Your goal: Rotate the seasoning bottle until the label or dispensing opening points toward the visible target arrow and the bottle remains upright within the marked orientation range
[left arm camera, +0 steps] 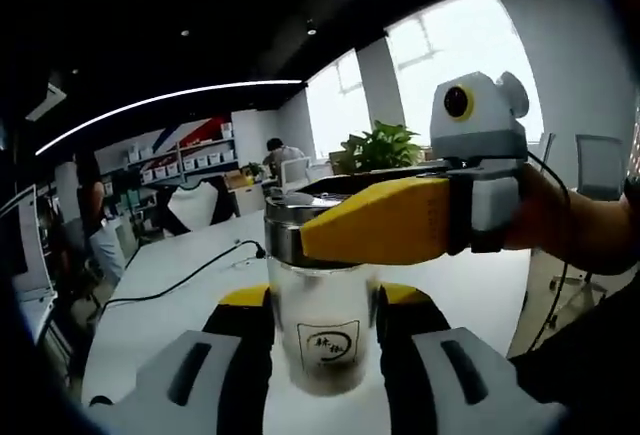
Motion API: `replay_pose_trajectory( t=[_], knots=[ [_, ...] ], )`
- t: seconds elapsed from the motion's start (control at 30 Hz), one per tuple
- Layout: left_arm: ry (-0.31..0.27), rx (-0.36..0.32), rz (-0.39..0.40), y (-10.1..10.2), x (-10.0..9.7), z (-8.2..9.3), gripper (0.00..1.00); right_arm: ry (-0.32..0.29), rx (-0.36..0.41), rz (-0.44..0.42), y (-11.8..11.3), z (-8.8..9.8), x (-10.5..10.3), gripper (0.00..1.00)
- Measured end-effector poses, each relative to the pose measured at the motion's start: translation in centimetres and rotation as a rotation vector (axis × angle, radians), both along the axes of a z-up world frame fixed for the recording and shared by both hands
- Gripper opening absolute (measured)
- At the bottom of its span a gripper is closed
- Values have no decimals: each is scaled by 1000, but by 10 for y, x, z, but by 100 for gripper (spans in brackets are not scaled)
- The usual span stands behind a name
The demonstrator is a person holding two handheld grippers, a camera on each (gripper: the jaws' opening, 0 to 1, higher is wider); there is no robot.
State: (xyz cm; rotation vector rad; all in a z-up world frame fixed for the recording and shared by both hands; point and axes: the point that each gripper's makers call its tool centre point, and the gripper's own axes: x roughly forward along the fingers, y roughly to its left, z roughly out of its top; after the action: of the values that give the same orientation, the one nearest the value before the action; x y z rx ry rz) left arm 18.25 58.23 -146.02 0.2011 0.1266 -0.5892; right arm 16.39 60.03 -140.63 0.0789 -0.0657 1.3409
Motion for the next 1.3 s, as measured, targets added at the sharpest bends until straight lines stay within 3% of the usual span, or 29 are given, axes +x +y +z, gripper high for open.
replay_pose_trajectory(
  t=[0.1, 0.27, 0.47, 0.6, 0.67, 0.8, 0.97, 1.2, 1.3],
  knots=[
    [-1, 34, 12, -1, 1, -7, 42, -10, -20, 49, -1, -8, 1, 36],
    [-6, 70, 99, 7, 10, -17, 41, -44, -71, 2, 7, -17, 4, 37],
    [0, 55, 158, 14, 20, -23, 41, 77, -8, -156, 11, -24, 23, 38],
    [8, 43, 177, 17, 23, -27, 41, 114, 1, -184, 13, -28, 29, 38],
    [12, 44, 181, 20, 24, -31, 41, 87, -24, -172, 15, -32, 30, 38],
    [21, 31, 164, 23, 26, -38, 41, 107, -43, -109, 17, -40, 33, 37],
    [102, -90, 81, 25, 25, -52, 40, 138, -58, -46, 24, -55, 43, 36],
    [126, -101, 124, 47, 15, -67, 44, 171, -83, -69, 31, -85, 76, 36],
    [124, -102, 157, 62, 9, -67, 45, 152, -98, -73, 39, -97, 90, 36]
  ],
)
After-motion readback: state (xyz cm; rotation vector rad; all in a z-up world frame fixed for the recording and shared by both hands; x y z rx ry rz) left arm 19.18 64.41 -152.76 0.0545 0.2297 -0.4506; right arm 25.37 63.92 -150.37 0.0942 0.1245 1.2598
